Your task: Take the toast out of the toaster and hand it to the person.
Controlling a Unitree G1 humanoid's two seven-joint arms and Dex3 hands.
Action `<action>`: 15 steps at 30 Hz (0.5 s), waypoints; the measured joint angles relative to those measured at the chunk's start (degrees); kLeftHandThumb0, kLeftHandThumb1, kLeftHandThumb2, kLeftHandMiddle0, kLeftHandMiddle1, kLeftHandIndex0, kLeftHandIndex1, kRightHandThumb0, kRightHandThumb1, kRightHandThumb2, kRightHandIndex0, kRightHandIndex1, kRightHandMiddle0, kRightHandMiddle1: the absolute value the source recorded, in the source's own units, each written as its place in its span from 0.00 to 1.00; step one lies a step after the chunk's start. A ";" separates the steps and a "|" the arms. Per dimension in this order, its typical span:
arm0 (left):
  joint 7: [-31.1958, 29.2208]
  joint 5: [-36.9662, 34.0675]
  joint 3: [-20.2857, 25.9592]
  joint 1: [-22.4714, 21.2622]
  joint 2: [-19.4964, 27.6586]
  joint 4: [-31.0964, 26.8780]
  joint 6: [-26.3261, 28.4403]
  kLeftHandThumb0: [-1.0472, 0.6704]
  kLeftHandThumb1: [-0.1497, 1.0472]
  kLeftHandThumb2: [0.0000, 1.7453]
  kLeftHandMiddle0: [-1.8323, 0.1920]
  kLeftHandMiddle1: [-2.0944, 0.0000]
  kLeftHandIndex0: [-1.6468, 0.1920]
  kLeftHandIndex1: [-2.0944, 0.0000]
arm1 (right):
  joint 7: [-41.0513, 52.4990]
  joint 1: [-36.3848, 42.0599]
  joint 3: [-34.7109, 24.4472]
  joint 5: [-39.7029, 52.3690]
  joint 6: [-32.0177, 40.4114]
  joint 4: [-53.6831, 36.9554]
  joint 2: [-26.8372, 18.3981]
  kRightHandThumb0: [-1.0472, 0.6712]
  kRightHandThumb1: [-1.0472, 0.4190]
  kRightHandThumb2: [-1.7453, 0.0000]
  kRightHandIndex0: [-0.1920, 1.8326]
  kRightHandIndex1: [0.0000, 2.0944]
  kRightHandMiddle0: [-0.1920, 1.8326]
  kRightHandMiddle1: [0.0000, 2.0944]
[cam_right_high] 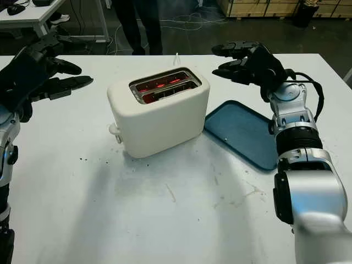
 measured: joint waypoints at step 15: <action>-0.01 0.01 0.49 0.00 -0.40 0.00 -0.09 0.47 0.88 0.04 0.88 0.40 0.81 0.64 | -0.19 0.00 -0.05 0.03 0.01 -0.01 0.02 0.13 0.14 1.00 0.38 0.21 0.45 0.00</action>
